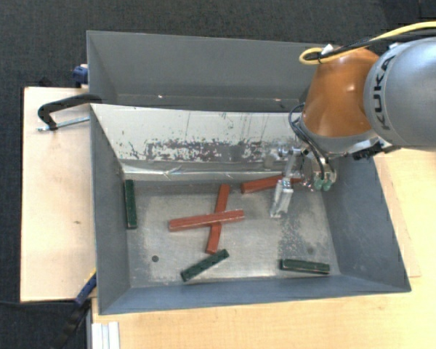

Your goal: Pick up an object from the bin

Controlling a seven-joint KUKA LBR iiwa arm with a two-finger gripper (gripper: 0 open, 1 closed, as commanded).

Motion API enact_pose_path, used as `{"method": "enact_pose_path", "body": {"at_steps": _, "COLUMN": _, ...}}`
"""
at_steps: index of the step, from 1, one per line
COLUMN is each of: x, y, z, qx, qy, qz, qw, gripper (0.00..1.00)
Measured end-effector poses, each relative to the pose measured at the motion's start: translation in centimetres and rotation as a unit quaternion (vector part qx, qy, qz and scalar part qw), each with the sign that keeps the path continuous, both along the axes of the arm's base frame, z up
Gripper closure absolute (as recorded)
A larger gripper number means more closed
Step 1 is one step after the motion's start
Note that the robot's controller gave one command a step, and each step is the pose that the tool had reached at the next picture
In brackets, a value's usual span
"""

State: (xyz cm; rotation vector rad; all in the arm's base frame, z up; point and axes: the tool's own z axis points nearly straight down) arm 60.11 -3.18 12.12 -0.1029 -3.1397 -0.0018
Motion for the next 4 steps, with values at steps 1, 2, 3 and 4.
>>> {"method": "enact_pose_path", "body": {"at_steps": 1, "x": 0.08, "y": 0.71, "z": -5.14, "qx": 0.0, "qy": 0.0009, "qz": -0.103, "qw": 0.9947, "gripper": 0.0}}
{"method": "enact_pose_path", "body": {"at_steps": 2, "x": 0.01, "y": 1.4, "z": -5.01, "qx": 0.0, "qy": -0.0001, "qz": -0.099, "qw": 0.9951, "gripper": 1.0}}
{"method": "enact_pose_path", "body": {"at_steps": 3, "x": 0.01, "y": 1.4, "z": -5.01, "qx": 0.0, "qy": -0.0001, "qz": -0.098, "qw": 0.9951, "gripper": 1.0}}
{"method": "enact_pose_path", "body": {"at_steps": 4, "x": -0.14, "y": 1.4, "z": -4.58, "qx": 0.0, "qy": 0.0011, "qz": -0.098, "qw": 0.9951, "gripper": 1.0}}
